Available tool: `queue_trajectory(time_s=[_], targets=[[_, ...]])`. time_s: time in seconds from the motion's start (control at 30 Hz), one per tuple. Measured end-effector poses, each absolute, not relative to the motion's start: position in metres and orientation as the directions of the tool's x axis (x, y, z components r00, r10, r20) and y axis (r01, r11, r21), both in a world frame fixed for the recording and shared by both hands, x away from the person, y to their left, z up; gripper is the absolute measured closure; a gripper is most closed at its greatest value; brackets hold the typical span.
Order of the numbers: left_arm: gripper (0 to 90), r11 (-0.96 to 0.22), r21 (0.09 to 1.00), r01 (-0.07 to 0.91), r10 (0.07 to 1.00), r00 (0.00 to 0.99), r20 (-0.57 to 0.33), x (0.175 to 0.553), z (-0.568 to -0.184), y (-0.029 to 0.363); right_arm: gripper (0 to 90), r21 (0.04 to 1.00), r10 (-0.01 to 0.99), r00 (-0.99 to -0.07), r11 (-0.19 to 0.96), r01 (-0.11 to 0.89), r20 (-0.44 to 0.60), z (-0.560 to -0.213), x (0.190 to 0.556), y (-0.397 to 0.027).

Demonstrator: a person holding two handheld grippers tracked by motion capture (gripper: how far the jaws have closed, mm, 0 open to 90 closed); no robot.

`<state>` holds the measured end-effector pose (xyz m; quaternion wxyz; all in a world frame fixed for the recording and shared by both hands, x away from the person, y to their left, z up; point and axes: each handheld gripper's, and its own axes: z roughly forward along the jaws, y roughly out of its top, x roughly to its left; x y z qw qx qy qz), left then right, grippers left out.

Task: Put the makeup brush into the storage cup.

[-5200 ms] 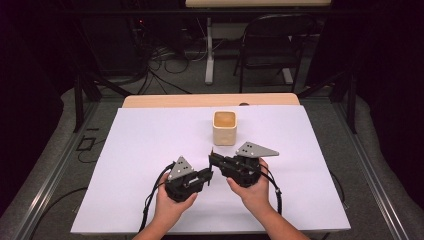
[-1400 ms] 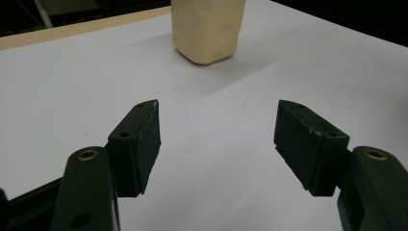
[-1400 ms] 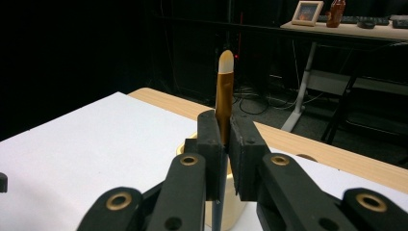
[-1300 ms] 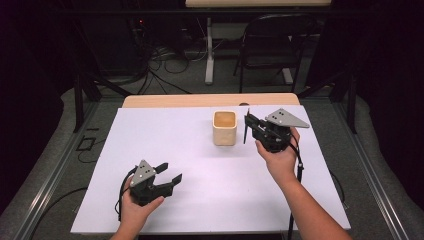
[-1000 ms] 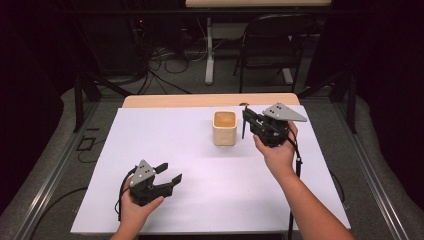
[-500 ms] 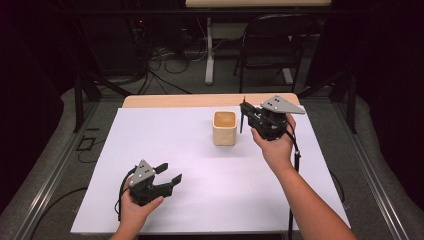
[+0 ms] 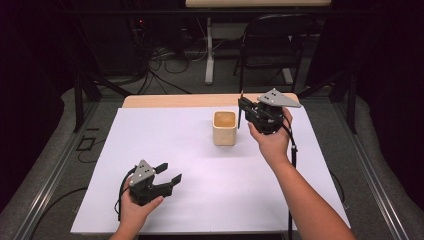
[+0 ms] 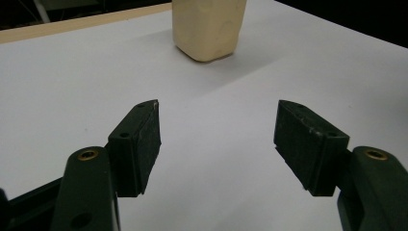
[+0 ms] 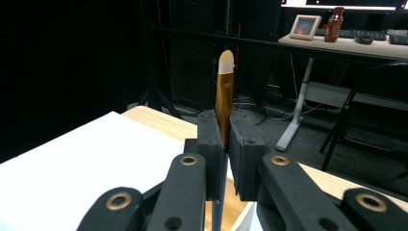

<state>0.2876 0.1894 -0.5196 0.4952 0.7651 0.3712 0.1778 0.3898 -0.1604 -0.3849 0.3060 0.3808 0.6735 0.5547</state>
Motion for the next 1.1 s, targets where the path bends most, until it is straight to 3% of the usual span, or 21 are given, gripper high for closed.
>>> queue_trajectory(time_s=[1.1], targets=[[33.4,-0.222,0.889,0.4,0.747,0.656,-0.109,0.29,-0.52,0.193,84.0,0.973,0.877,-0.481,0.108,0.204,0.004,-0.384,0.429,-0.139]])
